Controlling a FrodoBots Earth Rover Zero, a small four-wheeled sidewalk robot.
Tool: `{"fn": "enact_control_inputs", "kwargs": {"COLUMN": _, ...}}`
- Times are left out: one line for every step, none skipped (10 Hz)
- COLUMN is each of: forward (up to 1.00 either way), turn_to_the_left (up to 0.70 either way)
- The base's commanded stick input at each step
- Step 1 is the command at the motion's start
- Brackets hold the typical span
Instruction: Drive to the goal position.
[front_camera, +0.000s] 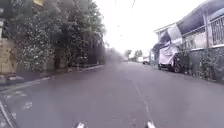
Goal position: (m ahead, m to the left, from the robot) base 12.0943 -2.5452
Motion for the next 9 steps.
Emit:
{"fn": "enact_control_inputs", "kwargs": {"forward": 0.85, "turn_to_the_left": 0.0}}
{"fn": "enact_control_inputs", "kwargs": {"forward": 0.85, "turn_to_the_left": 0.0}}
{"fn": "enact_control_inputs", "kwargs": {"forward": 0.85, "turn_to_the_left": 0.0}}
{"fn": "enact_control_inputs", "kwargs": {"forward": 0.85, "turn_to_the_left": 0.0}}
{"fn": "enact_control_inputs", "kwargs": {"forward": 0.85, "turn_to_the_left": 0.0}}
{"fn": "enact_control_inputs", "kwargs": {"forward": 0.85, "turn_to_the_left": 0.0}}
{"fn": "enact_control_inputs", "kwargs": {"forward": 0.85, "turn_to_the_left": 0.0}}
{"fn": "enact_control_inputs", "kwargs": {"forward": 0.85, "turn_to_the_left": 0.0}}
{"fn": "enact_control_inputs", "kwargs": {"forward": 0.85, "turn_to_the_left": 0.0}}
